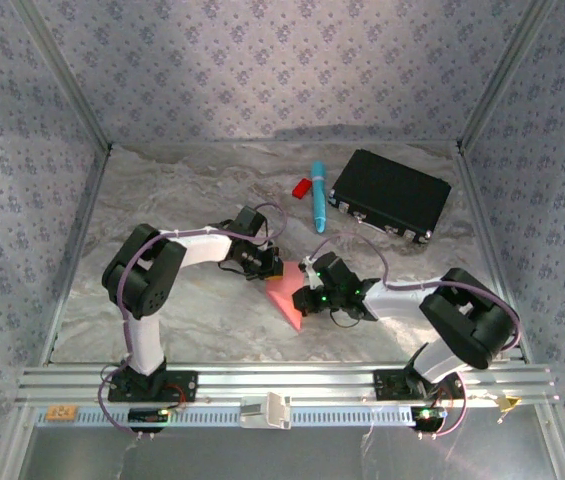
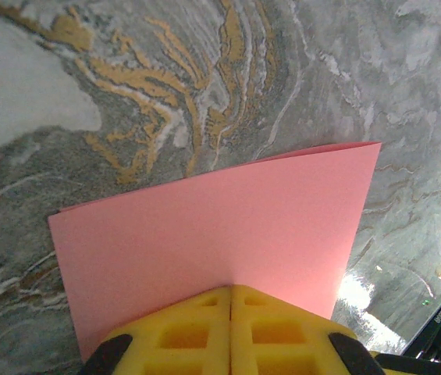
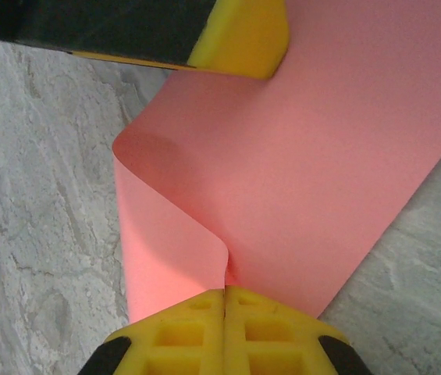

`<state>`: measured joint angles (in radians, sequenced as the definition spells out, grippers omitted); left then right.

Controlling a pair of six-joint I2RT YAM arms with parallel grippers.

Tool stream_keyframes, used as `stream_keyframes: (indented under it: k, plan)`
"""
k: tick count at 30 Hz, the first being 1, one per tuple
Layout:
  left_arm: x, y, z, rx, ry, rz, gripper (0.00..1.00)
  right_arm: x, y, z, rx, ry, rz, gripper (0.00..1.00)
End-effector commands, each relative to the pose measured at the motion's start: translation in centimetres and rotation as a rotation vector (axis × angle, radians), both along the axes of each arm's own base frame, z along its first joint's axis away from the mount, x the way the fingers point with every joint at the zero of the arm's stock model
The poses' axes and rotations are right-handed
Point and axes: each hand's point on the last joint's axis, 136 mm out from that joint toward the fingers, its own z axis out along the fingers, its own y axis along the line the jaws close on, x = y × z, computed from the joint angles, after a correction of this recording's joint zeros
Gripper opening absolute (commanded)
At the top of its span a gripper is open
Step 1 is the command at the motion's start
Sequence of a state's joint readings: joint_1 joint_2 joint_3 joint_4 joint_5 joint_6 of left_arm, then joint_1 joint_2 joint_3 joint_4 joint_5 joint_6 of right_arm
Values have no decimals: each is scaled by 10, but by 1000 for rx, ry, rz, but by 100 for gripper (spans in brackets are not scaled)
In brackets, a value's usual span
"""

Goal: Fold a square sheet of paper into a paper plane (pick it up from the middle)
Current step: Third fold the triangle at the center of the table.

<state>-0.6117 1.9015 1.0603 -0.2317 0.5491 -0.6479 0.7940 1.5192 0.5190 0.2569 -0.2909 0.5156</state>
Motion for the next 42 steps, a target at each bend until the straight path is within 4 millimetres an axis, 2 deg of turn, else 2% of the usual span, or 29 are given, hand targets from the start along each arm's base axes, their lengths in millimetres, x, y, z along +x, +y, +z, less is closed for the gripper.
stream_keyframes:
  k: [1,24,36,42]
  plan:
    - [-12,14,-14,79,35,18,7,6,1,0,-14,-10,1,3]
    - [-12,14,-15,81,39,16,6,8,-1,-2,-17,-7,-7,3]
    - [-12,14,-13,78,34,16,6,5,-6,-12,-38,14,-20,3]
    - [-3,8,4,47,-7,11,10,3,-8,-16,-53,24,-24,3]
